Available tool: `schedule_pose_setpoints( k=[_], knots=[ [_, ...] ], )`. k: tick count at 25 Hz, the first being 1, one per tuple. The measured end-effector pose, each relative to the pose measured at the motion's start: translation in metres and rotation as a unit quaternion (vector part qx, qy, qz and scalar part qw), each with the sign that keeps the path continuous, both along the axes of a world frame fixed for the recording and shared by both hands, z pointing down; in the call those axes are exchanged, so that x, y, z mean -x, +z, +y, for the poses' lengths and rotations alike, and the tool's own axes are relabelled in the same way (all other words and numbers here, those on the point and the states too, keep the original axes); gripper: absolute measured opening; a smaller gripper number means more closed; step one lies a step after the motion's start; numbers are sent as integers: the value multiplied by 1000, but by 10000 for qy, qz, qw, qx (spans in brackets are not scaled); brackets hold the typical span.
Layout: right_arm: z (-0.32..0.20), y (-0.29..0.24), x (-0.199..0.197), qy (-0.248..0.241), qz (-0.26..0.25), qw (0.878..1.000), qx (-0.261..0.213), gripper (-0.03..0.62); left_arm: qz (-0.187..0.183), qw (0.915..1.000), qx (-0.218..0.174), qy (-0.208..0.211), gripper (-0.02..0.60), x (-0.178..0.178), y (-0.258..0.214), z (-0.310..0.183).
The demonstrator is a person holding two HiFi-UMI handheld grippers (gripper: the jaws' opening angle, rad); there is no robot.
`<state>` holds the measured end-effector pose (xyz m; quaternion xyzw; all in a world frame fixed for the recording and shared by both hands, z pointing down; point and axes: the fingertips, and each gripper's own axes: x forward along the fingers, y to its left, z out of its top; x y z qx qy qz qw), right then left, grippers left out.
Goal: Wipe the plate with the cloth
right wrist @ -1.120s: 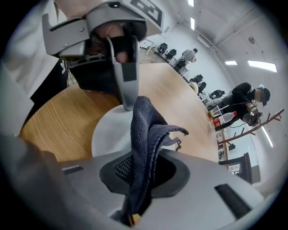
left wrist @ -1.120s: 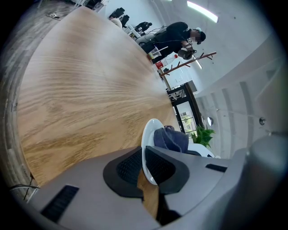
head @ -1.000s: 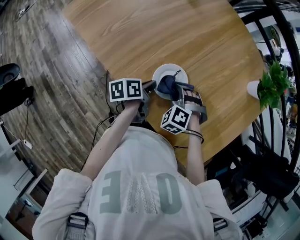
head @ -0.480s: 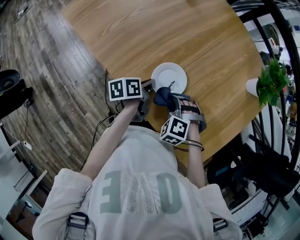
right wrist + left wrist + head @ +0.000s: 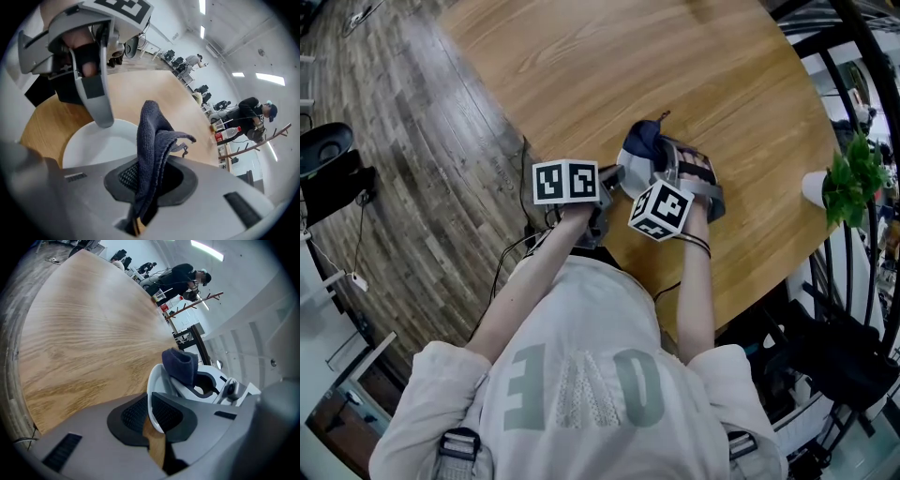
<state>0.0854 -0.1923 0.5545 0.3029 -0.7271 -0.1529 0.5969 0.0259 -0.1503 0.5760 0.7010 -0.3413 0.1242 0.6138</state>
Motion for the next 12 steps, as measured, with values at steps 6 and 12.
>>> schedule_pose_setpoints(
  k=[6, 12],
  knots=[
    [-1, 12, 9, -116, 99, 9999, 82, 57, 3, 10000, -13, -4, 32, 3, -1, -1],
    [32, 17, 20, -508, 212, 9973, 485, 57, -17, 10000, -44, -15, 32, 3, -1, 0]
  ],
)
